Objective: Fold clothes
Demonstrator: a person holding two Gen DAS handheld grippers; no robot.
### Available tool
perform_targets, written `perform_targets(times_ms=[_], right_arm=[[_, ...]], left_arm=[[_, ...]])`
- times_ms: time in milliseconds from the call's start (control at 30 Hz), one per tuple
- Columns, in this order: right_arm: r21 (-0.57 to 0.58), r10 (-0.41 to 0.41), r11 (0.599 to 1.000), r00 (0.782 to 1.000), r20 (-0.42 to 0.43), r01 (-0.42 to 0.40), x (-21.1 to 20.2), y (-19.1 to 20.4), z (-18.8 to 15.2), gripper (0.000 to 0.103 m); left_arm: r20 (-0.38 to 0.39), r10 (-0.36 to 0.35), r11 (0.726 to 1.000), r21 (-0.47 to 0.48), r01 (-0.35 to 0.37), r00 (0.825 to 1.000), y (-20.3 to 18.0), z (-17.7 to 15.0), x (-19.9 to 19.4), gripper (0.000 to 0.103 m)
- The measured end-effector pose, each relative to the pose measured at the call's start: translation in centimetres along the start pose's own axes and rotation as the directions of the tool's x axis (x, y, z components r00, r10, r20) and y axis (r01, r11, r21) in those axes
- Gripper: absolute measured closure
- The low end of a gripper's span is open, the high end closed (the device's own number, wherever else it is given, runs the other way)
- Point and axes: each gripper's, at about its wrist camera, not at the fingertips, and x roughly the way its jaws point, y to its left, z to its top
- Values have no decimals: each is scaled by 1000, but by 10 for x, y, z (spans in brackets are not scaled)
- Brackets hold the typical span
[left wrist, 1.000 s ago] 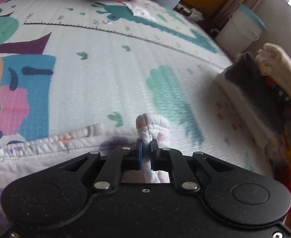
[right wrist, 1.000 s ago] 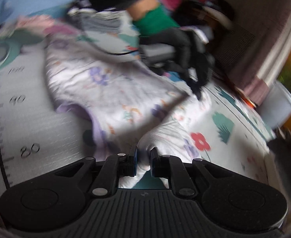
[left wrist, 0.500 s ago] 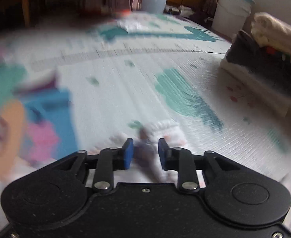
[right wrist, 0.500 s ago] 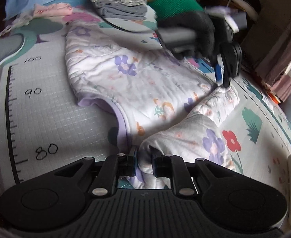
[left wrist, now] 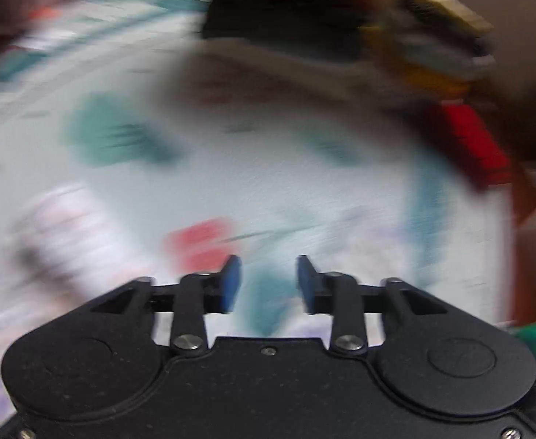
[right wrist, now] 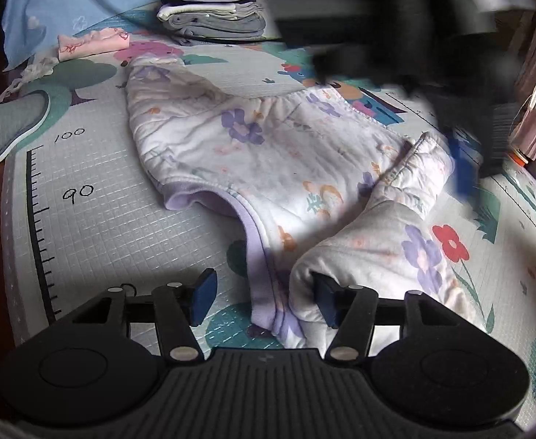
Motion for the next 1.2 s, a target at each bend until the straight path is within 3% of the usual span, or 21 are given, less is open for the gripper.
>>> perform_targets(times_ms=[67, 133, 233, 333, 367, 400, 433, 500, 600, 700, 767, 867, 1033, 1200], right_arm=[[-3, 1, 1000, 1000, -1, -1, 1, 2, 1, 37], [-2, -1, 1000, 1000, 1, 1, 2, 3, 1, 37], [3, -6, 1000, 1000, 7, 6, 1, 3, 0, 36], [5, -11, 1000, 1000, 10, 11, 2, 4, 0, 36], [7, -11, 1000, 1000, 12, 11, 2, 4, 0, 35], [8, -12, 1000, 1000, 15, 12, 2, 3, -1, 35], [11, -12, 1000, 1000, 17, 12, 2, 3, -1, 35], [20, -14, 1000, 1000, 20, 14, 2, 3, -1, 35], [31, -16, 999, 1000, 27, 15, 0, 4, -2, 32], [32, -20, 999, 999, 36, 19, 0, 6, -3, 31], [29, -22, 999, 999, 41, 21, -1, 7, -4, 29], [57, -40, 998, 998, 56, 37, -5, 4, -5, 29], [149, -85, 986, 994, 64, 75, -13, -13, -10, 28], [195, -83, 979, 989, 124, 58, -21, -22, -10, 29]], left_arm=[[-90, -80, 994, 68, 87, 993, -12, 18, 30, 45], [-187, -44, 983, 166, 75, 981, -20, 31, 65, 45], [-303, -51, 970, 213, 119, 952, -25, 42, 107, 46], [-361, -57, 956, 250, 156, 931, -35, 47, 126, 47], [-367, -50, 950, 269, 158, 929, -39, 48, 129, 53], [-370, -39, 942, 296, 158, 928, -45, 47, 128, 82], [-374, -39, 938, 305, 163, 926, -48, 48, 127, 94], [-310, -54, 951, 274, 144, 949, -45, 43, 106, 94], [-123, -115, 985, 116, 129, 986, -19, 30, 51, 95], [96, -81, 995, -56, 86, 992, 12, 3, -17, 95], [249, -29, 981, -178, 76, 968, 34, -21, -63, 95], [410, 43, 940, -326, 102, 911, 68, -61, -112, 95], [453, 131, 901, -426, 85, 882, 94, -102, -128, 95], [524, 195, 826, -543, 149, 829, 109, -127, -121, 95]])
